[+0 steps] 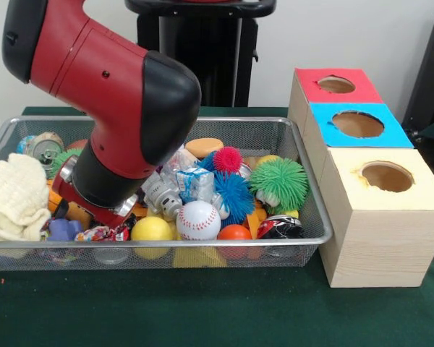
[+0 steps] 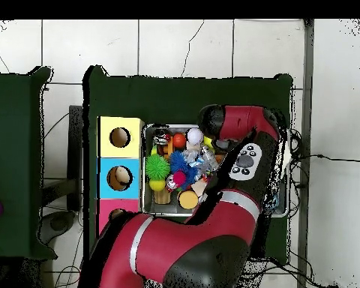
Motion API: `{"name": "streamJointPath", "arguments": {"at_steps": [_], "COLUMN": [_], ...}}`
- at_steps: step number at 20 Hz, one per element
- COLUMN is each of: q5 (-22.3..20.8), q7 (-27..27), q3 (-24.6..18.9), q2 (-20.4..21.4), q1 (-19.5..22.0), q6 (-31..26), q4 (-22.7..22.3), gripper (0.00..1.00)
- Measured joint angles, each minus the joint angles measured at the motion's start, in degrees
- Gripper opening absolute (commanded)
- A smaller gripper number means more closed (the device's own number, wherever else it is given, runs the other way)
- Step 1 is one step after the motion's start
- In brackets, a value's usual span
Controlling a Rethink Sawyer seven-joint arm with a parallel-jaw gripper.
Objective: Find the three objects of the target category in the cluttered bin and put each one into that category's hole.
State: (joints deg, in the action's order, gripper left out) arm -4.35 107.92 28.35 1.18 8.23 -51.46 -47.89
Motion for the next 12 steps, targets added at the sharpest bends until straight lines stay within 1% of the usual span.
{"name": "streamJointPath", "arguments": {"at_steps": [12], "q5": [-0.01], "q7": [-0.01], "q3": [-0.02], "q2": [1.84], "q1": [0.02], "q6": [-1.76], "q4": [0.31], "gripper": [1.00]}}
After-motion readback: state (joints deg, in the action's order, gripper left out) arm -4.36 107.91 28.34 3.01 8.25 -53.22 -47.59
